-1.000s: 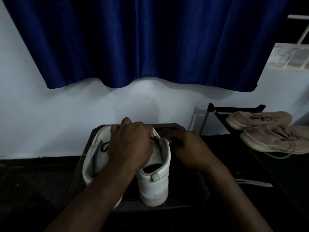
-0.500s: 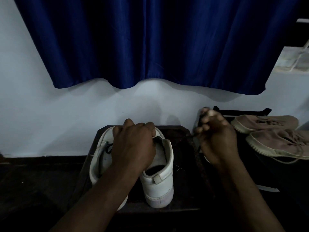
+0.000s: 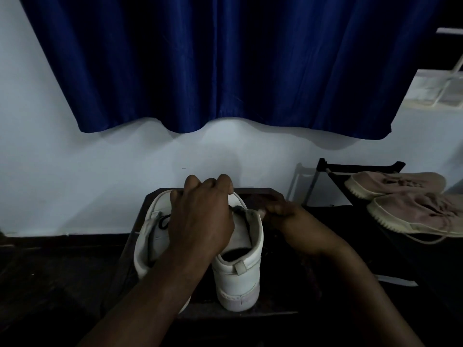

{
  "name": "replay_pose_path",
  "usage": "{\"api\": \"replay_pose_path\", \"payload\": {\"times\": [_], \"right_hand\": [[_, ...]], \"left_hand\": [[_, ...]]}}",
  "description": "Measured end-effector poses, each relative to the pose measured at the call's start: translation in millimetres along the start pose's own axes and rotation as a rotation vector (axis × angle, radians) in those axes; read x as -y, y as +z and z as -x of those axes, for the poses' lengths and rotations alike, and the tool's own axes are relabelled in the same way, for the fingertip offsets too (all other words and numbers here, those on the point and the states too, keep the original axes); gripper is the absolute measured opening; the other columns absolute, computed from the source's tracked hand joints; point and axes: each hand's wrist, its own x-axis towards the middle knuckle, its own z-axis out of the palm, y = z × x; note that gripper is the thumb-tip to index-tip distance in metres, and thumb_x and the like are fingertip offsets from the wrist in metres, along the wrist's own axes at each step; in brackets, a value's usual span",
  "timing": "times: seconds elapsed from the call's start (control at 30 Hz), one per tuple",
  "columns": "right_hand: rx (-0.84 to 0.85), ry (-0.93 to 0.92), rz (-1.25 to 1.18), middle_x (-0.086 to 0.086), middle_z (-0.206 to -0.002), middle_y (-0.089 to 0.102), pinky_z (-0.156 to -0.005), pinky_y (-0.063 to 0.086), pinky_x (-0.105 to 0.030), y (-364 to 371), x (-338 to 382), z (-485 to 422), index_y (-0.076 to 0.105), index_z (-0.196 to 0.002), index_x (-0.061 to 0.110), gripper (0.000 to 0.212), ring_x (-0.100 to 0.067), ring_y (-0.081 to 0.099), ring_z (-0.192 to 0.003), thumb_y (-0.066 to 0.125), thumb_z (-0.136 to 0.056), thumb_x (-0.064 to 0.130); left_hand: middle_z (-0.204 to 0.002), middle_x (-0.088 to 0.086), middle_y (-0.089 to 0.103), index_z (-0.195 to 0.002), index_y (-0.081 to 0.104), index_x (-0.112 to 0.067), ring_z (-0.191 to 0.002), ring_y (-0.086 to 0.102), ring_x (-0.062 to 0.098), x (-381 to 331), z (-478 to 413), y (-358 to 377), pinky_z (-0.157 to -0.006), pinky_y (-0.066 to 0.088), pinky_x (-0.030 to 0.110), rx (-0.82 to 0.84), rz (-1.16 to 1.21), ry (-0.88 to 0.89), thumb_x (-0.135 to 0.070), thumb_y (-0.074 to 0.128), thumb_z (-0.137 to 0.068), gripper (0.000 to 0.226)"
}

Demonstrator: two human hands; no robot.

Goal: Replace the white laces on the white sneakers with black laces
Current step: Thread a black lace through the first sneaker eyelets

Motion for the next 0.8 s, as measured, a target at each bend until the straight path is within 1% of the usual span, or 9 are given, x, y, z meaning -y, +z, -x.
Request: {"api": "replay_pose_path", "payload": {"times": [0.1,0.2,0.3,0.37,0.43,0.5,0.6,0.7,0.8], "right_hand": [[-0.059,0.031,-0.758,-0.001,-0.074,0.062,-0.071,0.05,-0.032,-3,11,4,0.07,-0.071,0.02,0.021,-0.015,0.051,-0.07,0.066,-0.091,0.015],[-0.068,-0.229,-1.421,0.008,-0.081,0.059,-0.096,0.051,-0.042,-16,20,7,0.064,-0.083,0.023,0.01,-0.01,0.058,-0.076,0.06,-0.091,0.019],[-0.204,-0.346,-1.733,0.008,-0.079,0.058,-0.088,0.059,-0.034,-19,20,6,0.067,-0.082,0.017,0.025,-0.007,0.054,-0.071,0.051,-0.1,0.013],[-0.293,-0.262,-1.586,0.007,-0.08,0.06,-0.063,0.054,-0.019,-16,23,5,0.072,-0.077,0.017,0.038,-0.004,0.052,-0.068,0.05,-0.107,0.02],[-0.447,-0.146,-1.046,0.006,-0.076,0.064,-0.051,0.043,-0.018,-11,24,3,0.074,-0.071,0.024,0.042,-0.004,0.053,-0.062,0.053,-0.107,0.024],[-0.519,-0.148,-0.42,0.004,-0.073,0.069,-0.056,0.048,-0.028,-4,15,-1,0.075,-0.075,0.022,0.032,-0.009,0.06,-0.063,0.061,-0.104,0.025],[-0.335,-0.266,0.34,0.007,-0.089,0.074,-0.076,0.055,-0.037,4,2,-5,0.078,-0.091,0.026,0.018,-0.012,0.068,-0.083,0.064,-0.099,0.035],[-0.152,-0.274,0.496,0.007,-0.119,0.074,-0.093,0.054,-0.037,5,4,-5,0.078,-0.111,0.025,0.026,-0.012,0.067,-0.109,0.055,-0.106,0.035],[-0.124,-0.187,0.487,0.011,-0.127,0.072,-0.102,0.052,-0.036,3,5,-4,0.078,-0.115,0.031,0.026,-0.01,0.066,-0.117,0.055,-0.107,0.038]], "left_hand": [[-0.106,-0.015,0.067,-0.116,0.048,-0.04,-0.11,0.047,0.019,1,1,1,-0.082,0.028,0.036,0.007,-0.007,-0.005,-0.021,0.066,-0.085,0.041],[-0.106,-0.015,0.067,-0.118,0.047,-0.04,-0.112,0.046,0.018,1,2,0,-0.083,0.027,0.036,0.007,-0.001,0.002,-0.022,0.065,-0.086,0.041],[-0.106,-0.016,0.065,-0.118,0.047,-0.041,-0.111,0.045,0.018,0,2,0,-0.082,0.026,0.035,-0.006,-0.001,0.011,-0.022,0.065,-0.085,0.042],[-0.108,-0.015,0.064,-0.117,0.047,-0.041,-0.11,0.047,0.018,0,2,0,-0.082,0.027,0.035,-0.01,-0.001,0.012,-0.021,0.066,-0.084,0.042],[-0.109,-0.015,0.065,-0.118,0.048,-0.041,-0.11,0.049,0.018,0,2,0,-0.084,0.031,0.036,-0.003,0.003,0.012,-0.021,0.065,-0.085,0.043],[-0.108,-0.014,0.065,-0.118,0.048,-0.04,-0.107,0.052,0.018,-1,2,0,-0.084,0.034,0.038,-0.002,0.004,0.018,-0.02,0.065,-0.084,0.044],[-0.102,-0.012,0.063,-0.114,0.05,-0.039,-0.097,0.059,0.02,-1,2,0,-0.082,0.04,0.039,-0.003,0.018,0.023,-0.017,0.067,-0.079,0.044],[-0.1,-0.01,0.058,-0.111,0.05,-0.038,-0.093,0.064,0.02,-1,1,0,-0.08,0.044,0.04,0.013,0.033,0.026,-0.017,0.067,-0.076,0.044],[-0.104,-0.01,0.056,-0.112,0.049,-0.038,-0.095,0.064,0.02,-2,0,0,-0.08,0.046,0.04,0.02,0.036,0.033,-0.021,0.069,-0.078,0.042]]}}
